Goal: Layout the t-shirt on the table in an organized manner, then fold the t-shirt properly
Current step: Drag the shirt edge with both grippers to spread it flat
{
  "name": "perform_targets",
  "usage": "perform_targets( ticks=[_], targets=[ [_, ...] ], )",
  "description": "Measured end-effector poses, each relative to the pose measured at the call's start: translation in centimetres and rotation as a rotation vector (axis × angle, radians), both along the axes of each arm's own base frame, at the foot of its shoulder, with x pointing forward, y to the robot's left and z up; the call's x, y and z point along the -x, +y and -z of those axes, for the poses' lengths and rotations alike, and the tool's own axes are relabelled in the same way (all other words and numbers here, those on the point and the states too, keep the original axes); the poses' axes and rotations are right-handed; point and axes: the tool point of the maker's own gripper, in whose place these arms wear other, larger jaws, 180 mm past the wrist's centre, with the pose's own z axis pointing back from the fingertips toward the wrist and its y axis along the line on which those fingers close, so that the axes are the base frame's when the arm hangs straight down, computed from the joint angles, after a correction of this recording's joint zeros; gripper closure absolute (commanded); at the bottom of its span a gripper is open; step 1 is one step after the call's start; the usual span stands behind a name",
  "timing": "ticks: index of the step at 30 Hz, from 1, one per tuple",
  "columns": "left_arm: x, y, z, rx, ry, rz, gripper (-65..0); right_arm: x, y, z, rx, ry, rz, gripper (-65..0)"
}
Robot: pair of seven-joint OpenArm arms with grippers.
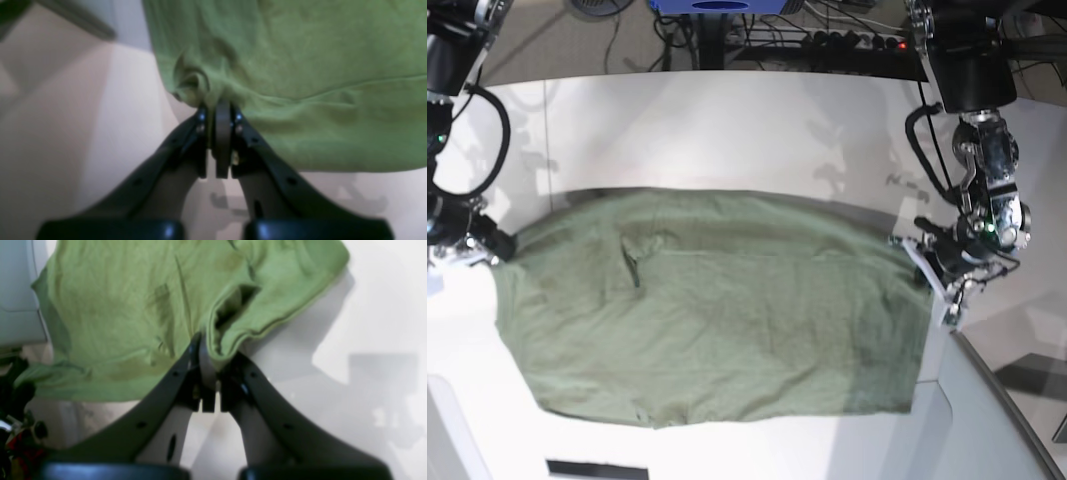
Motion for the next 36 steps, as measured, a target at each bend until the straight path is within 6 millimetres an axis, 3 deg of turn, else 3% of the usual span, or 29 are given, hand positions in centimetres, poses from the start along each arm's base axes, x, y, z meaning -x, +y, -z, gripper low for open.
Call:
perform_targets(
  ticks=[5, 10, 16, 22, 28, 36],
  targets=[
    [2.3, 0.3, 2.0, -0.006, 0.053, 0.003, 0.0, 2.6, -0.6, 3.0, -0.014, 0.073, 0.04, 0.0],
    [3.5, 1.1, 2.7, -0.029, 0.081, 0.01, 0.0, 5.4, -1.3, 5.5, -0.007, 0.129, 0.082, 0.0],
    [5.3, 2.2, 3.6, -0.056, 0.12, 0.014, 0.0, 7.6, -1.5, 6.6, 0.003, 0.16, 0.094, 0.0],
    [7.9, 2.4, 5.1, -0.058, 0.171, 0.018, 0.0, 9.6, -2.1, 7.5, 0.022, 0.189, 0.107, 0.0],
    [8.6, 2.1, 5.5, -0.046, 0.148, 0.03, 0.0, 10.8, -2.9, 7.8, 0.04, 0.209, 0.109, 0.0],
    [11.1, 2.1, 6.8, -0.04, 0.19, 0.032, 0.0, 13.2, -3.2, 8.7, 0.056, 0.247, 0.117, 0.0]
  ],
)
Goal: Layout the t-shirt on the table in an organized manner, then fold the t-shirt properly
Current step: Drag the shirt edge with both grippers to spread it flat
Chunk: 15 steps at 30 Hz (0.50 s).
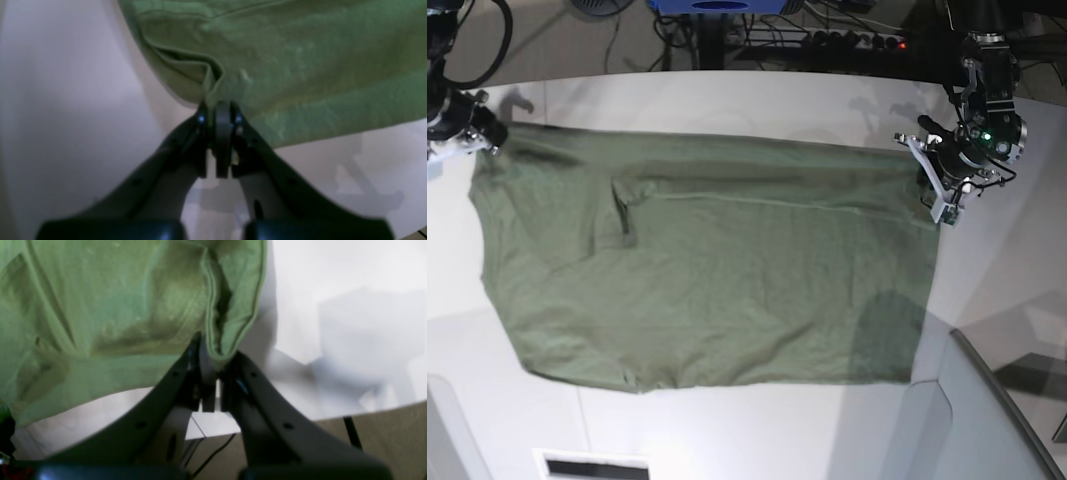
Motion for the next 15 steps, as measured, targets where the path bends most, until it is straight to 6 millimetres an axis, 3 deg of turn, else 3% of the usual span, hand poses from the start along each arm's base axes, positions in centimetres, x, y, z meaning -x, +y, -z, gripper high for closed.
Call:
perform_targets(
  ticks=[10, 15],
  targets=[
    [2.0, 0.0, 0.8, 0.003, 0.031, -0.004, 0.0, 1.8, -0.1, 0.5, 0.005, 0.032, -0.001, 0.0],
    [2.6, 0.4, 0.9, -0.01, 0.032, -0.028, 0.0, 1.7, 0.0, -0.4, 0.024, 0.011, -0.024, 0.0]
  ],
)
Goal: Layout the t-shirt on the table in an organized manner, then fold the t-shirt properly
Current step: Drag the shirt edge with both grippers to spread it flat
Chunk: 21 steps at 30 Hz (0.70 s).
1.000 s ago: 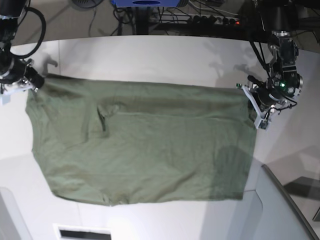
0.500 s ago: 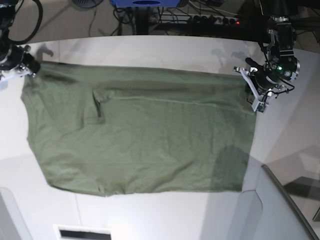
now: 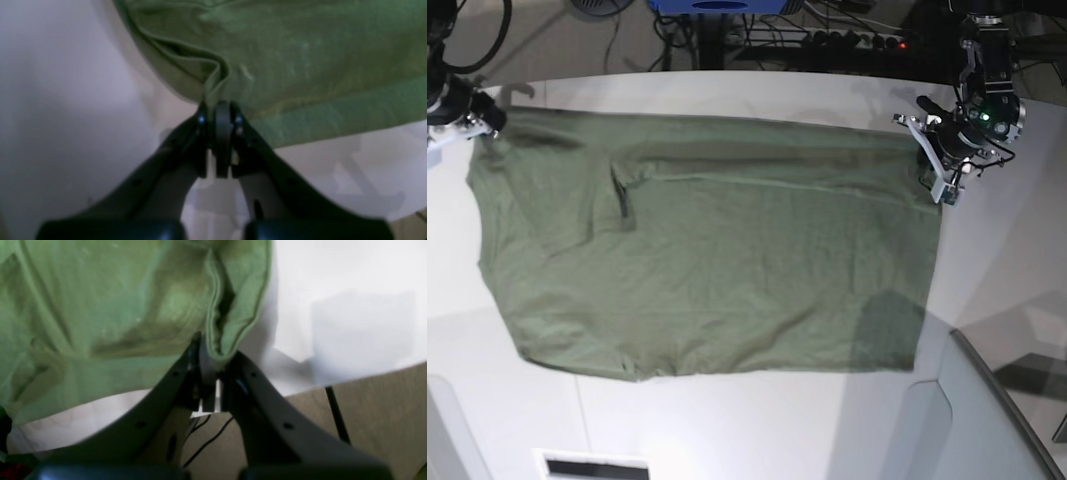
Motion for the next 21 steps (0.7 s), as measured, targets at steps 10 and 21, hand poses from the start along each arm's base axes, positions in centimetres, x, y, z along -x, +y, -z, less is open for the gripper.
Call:
perform_targets(
  ticks=[10, 21],
  targets=[
    [0.5, 0.14, -0.01, -0.005, 0.009, 0.003, 0.0, 0.55, 0.02, 0.3, -0.003, 0.014, 0.003, 0.0],
    [0.53, 0.35, -0.07, -0.004, 0.006, -0.007, -4.9, 0.56, 0.04, 0.31, -0.003, 0.015, 0.004, 0.0]
  ],
)
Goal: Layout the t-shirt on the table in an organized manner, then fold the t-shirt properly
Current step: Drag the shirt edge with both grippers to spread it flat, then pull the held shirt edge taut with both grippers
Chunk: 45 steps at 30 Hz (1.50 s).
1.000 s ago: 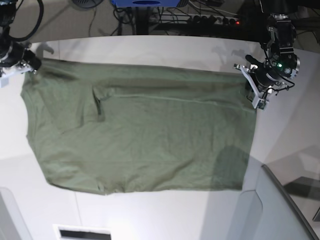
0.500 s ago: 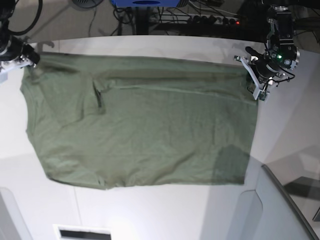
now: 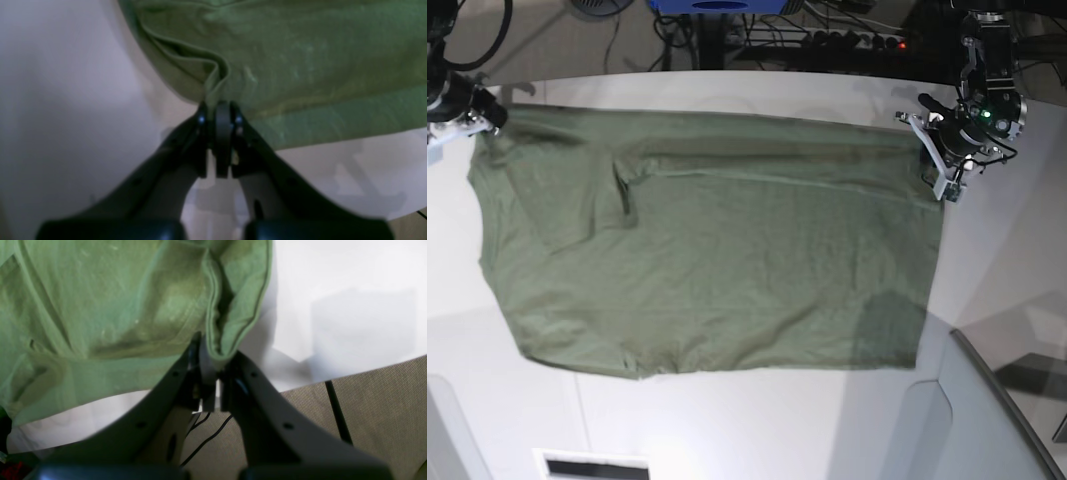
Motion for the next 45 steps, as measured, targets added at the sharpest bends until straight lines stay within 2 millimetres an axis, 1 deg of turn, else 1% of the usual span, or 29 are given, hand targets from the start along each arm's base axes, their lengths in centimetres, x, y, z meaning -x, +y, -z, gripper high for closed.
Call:
perform_targets(
  ticks=[1, 3, 6, 9, 14, 17, 18, 19, 21, 22, 24, 26, 28, 29, 31, 32, 33, 34, 35, 37, 38, 39, 40, 41, 42, 43, 45],
  targets=[
    [0.0, 0.4, -0.2, 0.004, -0.008, -0.023, -8.4, 0.0, 0.0, 0.0, 0.0, 0.0, 0.0, 0.0],
    [0.2, 1.9, -0.6, -0.011, -0.019, -0.069, -13.3, 0.0, 0.1, 0.0, -0.002, 0.0, 0.001, 0.0],
    [0.4, 3.9, -1.2, -0.039, -0.026, -0.108, -17.1, 0.0, 0.1, 0.0, -0.003, 0.001, 0.0, 0.0],
    [0.6, 5.5, -1.8, -0.068, -0.032, -0.132, -17.1, 0.0, 0.1, 0.0, -0.003, 0.002, 0.0, 0.0],
    [1.3, 6.4, -2.1, -0.066, -0.034, -0.17, -17.3, 0.1, 0.1, 0.0, -0.003, 0.003, -0.001, 0.0],
    [1.7, 8.7, -3.2, -0.086, -0.068, -0.248, -17.3, 0.1, 0.1, 0.0, -0.003, 0.003, -0.001, -0.5],
    [1.6, 9.4, -4.0, -0.101, -0.085, -0.261, -17.3, 0.1, 0.1, 0.0, -0.003, 0.003, -0.001, -2.1],
    [1.4, 9.8, -4.9, -0.119, -0.105, -0.264, -17.3, 0.2, 0.3, 0.1, -0.01, 0.014, -0.006, -5.3],
    [0.2, 9.3, -6.8, -0.085, -0.172, -0.275, -17.1, 0.7, 0.9, 0.1, -0.035, 0.046, -0.028, -14.6],
    [-0.2, 8.9, -7.4, -0.069, -0.181, -0.278, -17.1, 0.6, 0.8, -0.1, -0.029, 0.045, -0.033, -19.5],
    [-0.6, 7.8, -8.0, -0.021, -0.184, -0.276, -17.1, 0.0, 0.2, -1.2, -0.009, 0.016, -0.025, -28.5],
    [-0.6, 7.8, -8.4, -0.026, -0.184, -0.273, -17.1, -0.8, -1.0, -2.5, 0.021, -0.04, 0.007, -35.1],
    [-0.6, 7.8, -8.8, -0.029, -0.193, -0.273, -17.1, -0.6, -1.6, -3.4, 0.04, -0.059, 0.021, -39.2],
    [-0.9, 7.6, -9.0, -0.024, -0.204, -0.27, -16.9, -0.2, -2.0, -3.7, 0.049, -0.06, 0.028, -39.3],
    [-1.2, 6.4, -8.9, 0.005, -0.219, -0.262, -16.0, 0.4, -2.5, -4.0, 0.071, -0.047, 0.03, -37.5],
    [-1.4, 5.4, -8.4, 0.027, -0.219, -0.263, -15.6, 0.2, -2.6, -4.1, 0.074, -0.052, 0.027, -35.9],
    [-1.4, 4.3, -7.7, 0.05, -0.207, -0.262, -13.2, -0.6, -2.5, -4.5, 0.071, -0.072, 0.023, -33.3],
    [-1.7, 2.8, -7.0, 0.081, -0.206, -0.239, -7.4, -1.8, -2.2, -4.8, 0.066, -0.094, 0.015, -29.1],
    [-2.2, 1.2, -6.5, 0.109, -0.221, -0.217, 0.0, -3.3, -1.6, -5.0, 0.066, -0.121, -0.004, -23.1],
    [-3.3, -1.7, -5.9, 0.17, -0.256, -0.173, 0.0, -5.8, 0.3, -5.4, 0.042, -0.167, -0.069, -7.2],
    [-3.6, -2.6, -5.7, 0.186, -0.271, -0.161, 0.0, -6.4, 1.6, -5.2, 0.018, -0.168, -0.107, 0.0],
    [-3.8, -3.0, -5.4, 0.187, -0.277, -0.155, 0.0, -6.8, 2.5, -4.7, -0.003, -0.162, -0.13, 0.0],
    [-3.5, -3.1, -4.7, 0.182, -0.263, -0.155, 0.0, -6.7, 2.9, -4.0, -0.018, -0.137, -0.134, -1.8],
    [-3.1, -3.0, -4.0, 0.17, -0.245, -0.157, 0.0, -6.4, 2.8, -3.0, -0.02, -0.102, -0.128, -2.1],
    [-2.7, -2.8, -3.3, 0.168, -0.231, -0.169, 0.0, -6.1, 2.5, -2.1, -0.031, -0.075, -0.108, -0.5],
    [-2.3, -2.6, -2.7, 0.167, -0.222, -0.186, 0.0, -6.1, 2.2, -1.5, -0.032, -0.067, -0.088, 0.0],
    [-2.2, -2.8, -1.9, 0.189, -0.229, -0.198, 0.0, -6.1, 1.7, -0.9, -0.034, -0.066, -0.065, 0.0]
  ],
)
